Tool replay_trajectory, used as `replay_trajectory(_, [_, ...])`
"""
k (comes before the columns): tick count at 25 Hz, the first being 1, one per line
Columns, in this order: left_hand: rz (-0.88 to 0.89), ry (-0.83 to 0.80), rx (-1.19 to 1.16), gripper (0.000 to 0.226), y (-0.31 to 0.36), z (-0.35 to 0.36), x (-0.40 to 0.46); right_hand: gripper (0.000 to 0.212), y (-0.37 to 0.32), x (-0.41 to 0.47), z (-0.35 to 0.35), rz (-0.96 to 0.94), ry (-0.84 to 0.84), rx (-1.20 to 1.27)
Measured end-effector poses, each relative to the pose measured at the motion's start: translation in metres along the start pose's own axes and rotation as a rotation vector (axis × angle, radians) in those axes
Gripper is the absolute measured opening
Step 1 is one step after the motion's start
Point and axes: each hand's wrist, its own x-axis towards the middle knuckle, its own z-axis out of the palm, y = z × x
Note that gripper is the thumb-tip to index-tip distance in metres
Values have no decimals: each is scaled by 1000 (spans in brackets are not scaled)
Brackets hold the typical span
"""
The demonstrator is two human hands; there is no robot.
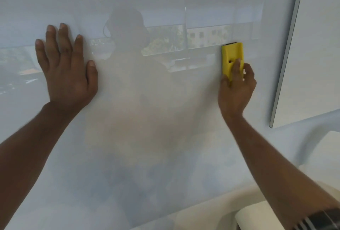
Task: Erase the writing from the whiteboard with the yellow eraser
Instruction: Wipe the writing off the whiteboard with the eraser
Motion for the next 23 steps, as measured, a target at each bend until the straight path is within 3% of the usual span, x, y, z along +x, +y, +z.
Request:
replay_trajectory(2, [-9, -8, -2, 54, 1, -3, 0, 53, -37, -32, 11, -316, -14, 30])
replay_trajectory(5, [-5, -38, -8, 54, 1, -8, 1, 39, -63, -105, 13, -967, -334, 71])
replay_trajectory(7, [11, -63, -19, 55, -6, -12, 1, 40, -70, -109, 12, -1165, -422, 32])
replay_trajectory(8, [25, -69, -27, 55, -12, -14, 0, 38, -76, -90, 13, -1174, -406, 45])
replay_trajectory(10, [43, -80, -29, 55, -23, -18, -4, 33, -93, -37, 18, -1046, -232, 61])
replay_trajectory(12, [31, -74, -9, 56, -37, -24, -7, 46, -108, 28, 16, -654, -17, -7])
replay_trajectory(14, [-3, -58, 10, 57, -52, -29, -8, 60, -119, 74, 14, -133, 18, -36])
replay_trajectory(15, [-22, -47, 19, 57, -61, -32, -8, 62, -129, 81, 15, 58, 13, -46])
replay_trajectory(16, [-38, -36, 28, 58, -71, -35, -8, 62, -143, 77, 19, 111, 25, -66])
replay_trajectory(17, [-55, -32, 36, 59, -79, -37, -8, 62, -158, 65, 24, 29, 34, -81])
replay_trajectory(19, [-79, -30, 53, 60, -95, -41, -7, 50, -185, 14, 34, -366, -26, -8])
replay_trajectory(22, [-108, -35, 66, 61, -116, -49, -6, 39, -197, -76, 38, -1062, -425, -33])
replay_trajectory(23, [-113, -33, 73, 62, -123, -52, -8, 37, -197, -81, 39, -1264, -454, -55])
